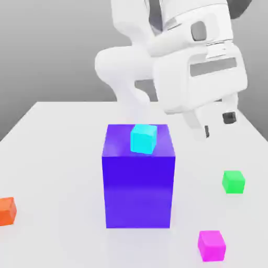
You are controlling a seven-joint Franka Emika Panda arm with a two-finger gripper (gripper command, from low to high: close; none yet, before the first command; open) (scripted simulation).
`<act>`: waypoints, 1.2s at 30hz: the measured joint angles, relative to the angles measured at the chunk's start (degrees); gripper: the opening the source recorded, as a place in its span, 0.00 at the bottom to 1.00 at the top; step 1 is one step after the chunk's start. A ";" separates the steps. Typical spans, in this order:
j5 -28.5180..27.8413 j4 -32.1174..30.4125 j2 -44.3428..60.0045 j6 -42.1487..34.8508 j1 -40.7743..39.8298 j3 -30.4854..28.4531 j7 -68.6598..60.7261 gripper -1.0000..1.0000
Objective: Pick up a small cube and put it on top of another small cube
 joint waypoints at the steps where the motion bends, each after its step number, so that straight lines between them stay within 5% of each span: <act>1: 0.36 -0.22 1.79 0.65 0.53 0.28 -2.34 0.50; 18: -7.49 -2.11 31.32 17.00 4.12 4.22 -24.73 0.50; 19: -7.30 -1.77 33.07 18.34 3.60 4.79 -24.90 0.00; 26: -7.34 -1.73 33.28 18.44 3.52 4.88 -24.94 0.00; 31: -9.31 -4.04 24.15 11.47 4.85 3.85 -23.62 0.00; 36: -8.39 -11.67 15.50 9.41 9.94 10.73 -27.08 0.00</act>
